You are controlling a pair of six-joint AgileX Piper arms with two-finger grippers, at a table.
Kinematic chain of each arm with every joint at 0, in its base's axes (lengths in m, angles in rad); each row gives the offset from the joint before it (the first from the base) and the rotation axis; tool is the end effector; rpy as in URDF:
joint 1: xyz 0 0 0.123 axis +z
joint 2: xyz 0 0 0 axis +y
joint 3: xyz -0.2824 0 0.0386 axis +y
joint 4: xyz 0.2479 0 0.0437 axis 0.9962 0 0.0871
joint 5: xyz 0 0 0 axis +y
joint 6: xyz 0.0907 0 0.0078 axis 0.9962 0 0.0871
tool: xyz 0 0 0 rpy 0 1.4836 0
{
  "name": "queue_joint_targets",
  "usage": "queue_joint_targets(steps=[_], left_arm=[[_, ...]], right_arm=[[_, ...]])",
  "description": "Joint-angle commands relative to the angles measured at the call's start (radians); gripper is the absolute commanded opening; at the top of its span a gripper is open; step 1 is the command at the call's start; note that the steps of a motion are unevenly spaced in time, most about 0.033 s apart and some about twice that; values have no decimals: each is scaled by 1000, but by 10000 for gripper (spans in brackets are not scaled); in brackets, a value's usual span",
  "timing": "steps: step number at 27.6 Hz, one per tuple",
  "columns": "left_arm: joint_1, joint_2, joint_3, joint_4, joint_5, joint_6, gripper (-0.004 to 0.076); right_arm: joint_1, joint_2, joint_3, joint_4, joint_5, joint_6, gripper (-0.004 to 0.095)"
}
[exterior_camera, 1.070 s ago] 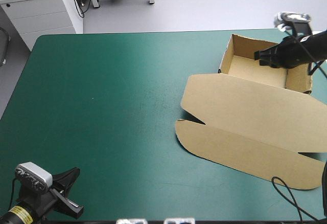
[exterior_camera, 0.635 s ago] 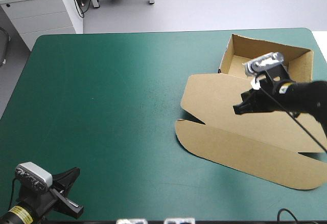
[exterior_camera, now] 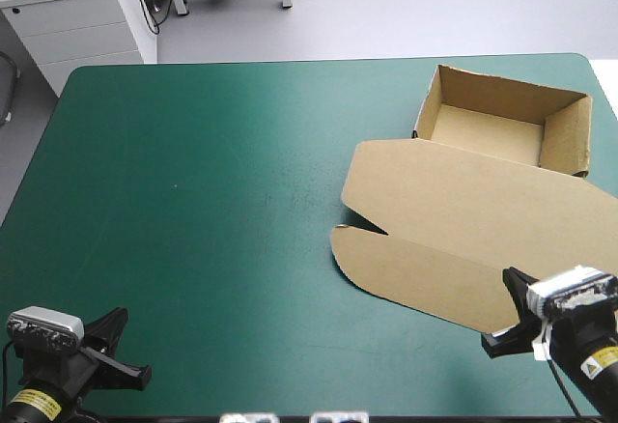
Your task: Fold the box
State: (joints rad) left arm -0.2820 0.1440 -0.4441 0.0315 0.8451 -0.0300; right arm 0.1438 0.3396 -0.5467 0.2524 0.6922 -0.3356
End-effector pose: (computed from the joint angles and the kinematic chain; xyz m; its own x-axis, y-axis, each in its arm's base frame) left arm 0.0309 -0.0067 0.2764 -0.4266 0.1141 -0.8972 0.2540 0.9672 0.0023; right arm 0.0608 0.0235 0.3136 -0.3254 -0.1859 -0.9271 -0.3364 0.9391 -0.0703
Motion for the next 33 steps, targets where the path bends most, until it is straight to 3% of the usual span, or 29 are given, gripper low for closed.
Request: queue_joint_targets(steps=[1,10,33], left_arm=[[3,19,-23,-3,-72,-3,-8],[3,19,-23,-3,-72,-3,-8],[3,19,-23,-3,-72,-10,-8]], right_arm=[[3,-89,26,-25,-59,41,-14],[3,-216,50,-103,60,109,-14],[3,-236,83,-118,36,154,-14]])
